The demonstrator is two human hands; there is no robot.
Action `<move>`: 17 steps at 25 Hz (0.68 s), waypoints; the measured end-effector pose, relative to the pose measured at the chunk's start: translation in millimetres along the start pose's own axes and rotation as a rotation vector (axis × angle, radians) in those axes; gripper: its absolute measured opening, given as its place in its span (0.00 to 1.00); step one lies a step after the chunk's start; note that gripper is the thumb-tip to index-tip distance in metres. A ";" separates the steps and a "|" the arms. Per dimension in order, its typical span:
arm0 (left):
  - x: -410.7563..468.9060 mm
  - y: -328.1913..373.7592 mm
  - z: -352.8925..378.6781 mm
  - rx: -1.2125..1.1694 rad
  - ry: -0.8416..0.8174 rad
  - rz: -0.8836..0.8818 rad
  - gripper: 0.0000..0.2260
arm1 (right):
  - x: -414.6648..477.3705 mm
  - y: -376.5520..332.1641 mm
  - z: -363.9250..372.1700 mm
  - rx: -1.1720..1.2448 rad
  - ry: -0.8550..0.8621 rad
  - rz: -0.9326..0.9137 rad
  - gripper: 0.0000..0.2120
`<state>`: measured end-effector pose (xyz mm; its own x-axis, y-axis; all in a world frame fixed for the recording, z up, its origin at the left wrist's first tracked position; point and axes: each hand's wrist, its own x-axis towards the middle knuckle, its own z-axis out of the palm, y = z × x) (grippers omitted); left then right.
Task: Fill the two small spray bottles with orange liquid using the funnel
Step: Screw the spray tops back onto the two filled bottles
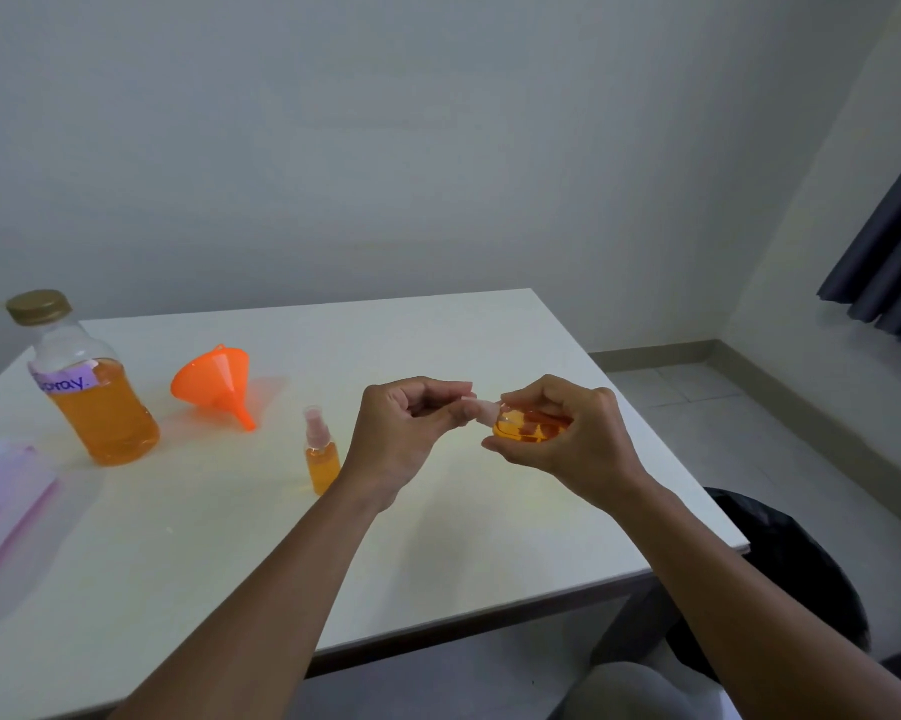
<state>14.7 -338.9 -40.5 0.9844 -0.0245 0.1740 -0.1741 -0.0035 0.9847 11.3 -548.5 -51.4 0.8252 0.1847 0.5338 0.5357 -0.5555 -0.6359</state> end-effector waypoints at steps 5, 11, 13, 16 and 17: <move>4.2 0.5 -3.1 0.064 -0.066 -0.004 0.12 | -4.4 3.7 4.3 0.006 -0.029 0.030 0.22; -1.6 16.1 -18.4 0.130 -0.057 0.077 0.13 | -9.0 -5.2 26.7 0.054 0.024 0.038 0.24; -10.0 20.6 -32.1 0.102 -0.028 0.069 0.14 | -7.1 -20.9 37.5 0.102 0.056 0.019 0.24; -28.7 28.5 -60.4 0.124 0.022 0.069 0.12 | -3.2 -47.3 61.8 0.171 0.032 -0.037 0.27; -34.6 31.9 -72.1 0.143 0.040 0.077 0.12 | -3.3 -53.5 70.0 0.200 -0.010 -0.033 0.29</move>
<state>-23.2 -266.1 -14.5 0.9677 0.0095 0.2519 -0.2479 -0.1460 0.9577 -7.6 -462.7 -58.2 0.8076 0.2087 0.5515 0.5868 -0.3771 -0.7166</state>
